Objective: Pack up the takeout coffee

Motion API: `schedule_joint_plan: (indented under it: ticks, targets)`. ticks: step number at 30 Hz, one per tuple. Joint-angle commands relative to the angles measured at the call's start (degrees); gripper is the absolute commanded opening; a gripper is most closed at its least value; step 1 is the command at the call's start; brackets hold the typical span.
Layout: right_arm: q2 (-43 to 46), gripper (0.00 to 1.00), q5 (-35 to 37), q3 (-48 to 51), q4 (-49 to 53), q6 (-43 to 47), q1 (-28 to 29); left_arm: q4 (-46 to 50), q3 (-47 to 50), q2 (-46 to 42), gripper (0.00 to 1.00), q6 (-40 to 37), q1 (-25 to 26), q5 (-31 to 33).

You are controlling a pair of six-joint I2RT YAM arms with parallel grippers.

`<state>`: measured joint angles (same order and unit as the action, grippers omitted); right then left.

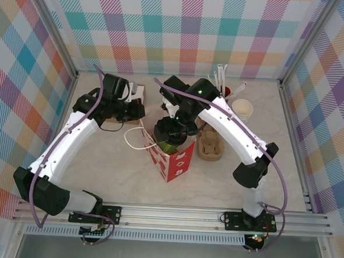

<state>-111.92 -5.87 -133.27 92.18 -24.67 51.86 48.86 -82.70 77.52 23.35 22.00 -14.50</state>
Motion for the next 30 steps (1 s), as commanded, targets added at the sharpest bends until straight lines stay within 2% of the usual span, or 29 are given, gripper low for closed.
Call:
schedule_joint_plan:
  ticks: [1, 8, 17, 30]
  targets:
    - [-2.1, 0.75, 1.6, -0.4, 2.2, 0.9, 0.4, -2.0, 0.9, -1.4, 0.0, -0.2, 0.6, -1.5]
    - [-3.4, 0.76, 2.5, -0.3, 3.0, 2.9, 0.5, -2.5, 1.2, -0.9, 0.0, -0.5, 0.7, -2.1]
    - [-4.0, 0.75, 0.2, -1.2, 3.3, 6.6, 1.5, -3.5, 0.8, 0.8, 0.0, -1.2, 0.7, -1.9]
    - [-6.2, 0.76, 6.2, -5.2, 7.3, 8.3, 0.8, -3.6, -2.1, 5.2, 0.0, -2.5, 0.6, -2.3]
